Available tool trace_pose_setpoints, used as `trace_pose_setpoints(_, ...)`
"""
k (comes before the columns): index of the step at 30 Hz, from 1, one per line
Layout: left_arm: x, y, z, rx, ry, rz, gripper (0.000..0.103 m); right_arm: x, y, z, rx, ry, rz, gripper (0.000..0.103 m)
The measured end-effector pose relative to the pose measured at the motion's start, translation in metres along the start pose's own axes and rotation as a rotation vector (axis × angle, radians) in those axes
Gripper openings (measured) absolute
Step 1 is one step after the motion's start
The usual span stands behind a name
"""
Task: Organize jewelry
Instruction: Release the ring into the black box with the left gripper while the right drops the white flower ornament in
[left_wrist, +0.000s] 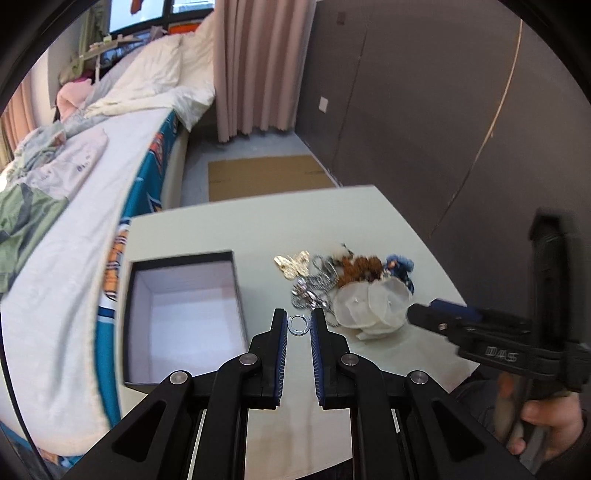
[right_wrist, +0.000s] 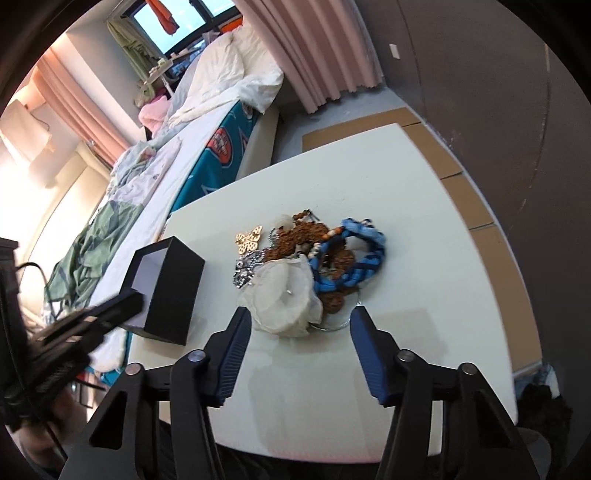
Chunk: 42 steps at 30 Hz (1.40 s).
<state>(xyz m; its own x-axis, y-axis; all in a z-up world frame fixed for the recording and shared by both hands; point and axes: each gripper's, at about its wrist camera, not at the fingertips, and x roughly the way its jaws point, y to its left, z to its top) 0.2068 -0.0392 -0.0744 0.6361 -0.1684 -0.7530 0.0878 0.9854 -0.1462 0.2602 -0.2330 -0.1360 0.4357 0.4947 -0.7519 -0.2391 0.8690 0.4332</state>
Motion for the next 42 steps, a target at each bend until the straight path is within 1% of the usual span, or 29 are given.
trace_pose_setpoints(2,-0.007,0.008,0.003,-0.01,-0.014,0.004,0.013,0.008,0.002,0.002,-0.001,0.014,-0.001,0.048)
trace_pose_setpoints(3,-0.011,0.012,0.004,-0.015,-0.023,0.008,0.013,0.012,0.003,0.003,-0.001,0.02,-0.005,0.044)
trace_pose_setpoints(5,-0.016,0.019,0.005,-0.023,-0.035,0.014,0.013,0.022,0.005,0.004,0.0,0.042,-0.014,0.029)
trace_pose_setpoints(6,-0.019,0.025,0.007,-0.029,-0.041,0.018,0.013,0.026,0.006,0.004,0.006,0.054,-0.014,0.013)
trace_pose_setpoints(7,-0.02,0.029,0.007,-0.033,-0.044,0.02,0.013,0.027,0.005,0.004,0.01,0.058,-0.011,0.006)
trace_pose_setpoints(9,-0.022,0.04,0.009,-0.047,-0.048,0.027,0.013,0.026,0.01,0.005,-0.001,0.042,-0.011,0.004)
trace_pose_setpoints(15,-0.019,0.067,0.013,-0.094,-0.047,0.028,0.013,0.006,0.028,0.014,-0.042,-0.013,0.01,0.003)
trace_pose_setpoints(19,-0.015,0.078,0.017,-0.126,-0.043,0.003,0.013,-0.011,0.046,0.025,-0.072,-0.048,0.022,0.003)
trace_pose_setpoints(21,-0.013,0.083,0.02,-0.15,-0.038,-0.02,0.015,-0.02,0.056,0.031,-0.086,-0.065,0.032,0.003)
trace_pose_setpoints(22,-0.011,0.086,0.022,-0.161,-0.025,-0.034,0.026,-0.023,0.059,0.033,-0.093,-0.071,0.034,0.003)
trace_pose_setpoints(23,-0.01,0.087,0.024,-0.17,-0.017,-0.04,0.05,-0.026,0.065,0.036,-0.101,-0.078,0.037,0.003)
trace_pose_setpoints(24,-0.011,0.09,0.024,-0.182,-0.024,-0.042,0.063,-0.029,0.069,0.039,-0.11,-0.084,0.04,0.003)
trace_pose_setpoints(25,-0.015,0.093,0.025,-0.191,-0.045,-0.044,0.081,-0.033,0.075,0.042,-0.118,-0.091,0.045,0.003)
trace_pose_setpoints(26,-0.02,0.095,0.025,-0.2,-0.073,-0.047,0.086,-0.036,0.081,0.044,-0.127,-0.097,0.052,0.003)
trace_pose_setpoints(27,-0.027,0.099,0.025,-0.209,-0.102,-0.052,0.086,-0.039,0.088,0.047,-0.14,-0.103,0.06,0.003)
trace_pose_setpoints(32,-0.039,0.12,0.024,-0.249,-0.121,-0.033,0.086,-0.038,0.118,0.054,-0.188,-0.109,0.091,0.003)
trace_pose_setpoints(33,-0.041,0.126,0.021,-0.259,-0.121,-0.021,0.086,-0.036,0.124,0.056,-0.199,-0.108,0.098,0.003)
trace_pose_setpoints(39,-0.049,0.154,0.011,-0.313,-0.111,0.001,0.086,-0.021,0.153,0.058,-0.238,-0.083,0.144,0.003)
trace_pose_setpoints(42,-0.054,0.168,0.007,-0.335,-0.113,0.018,0.086,-0.012,0.169,0.056,-0.249,-0.048,0.21,0.003)
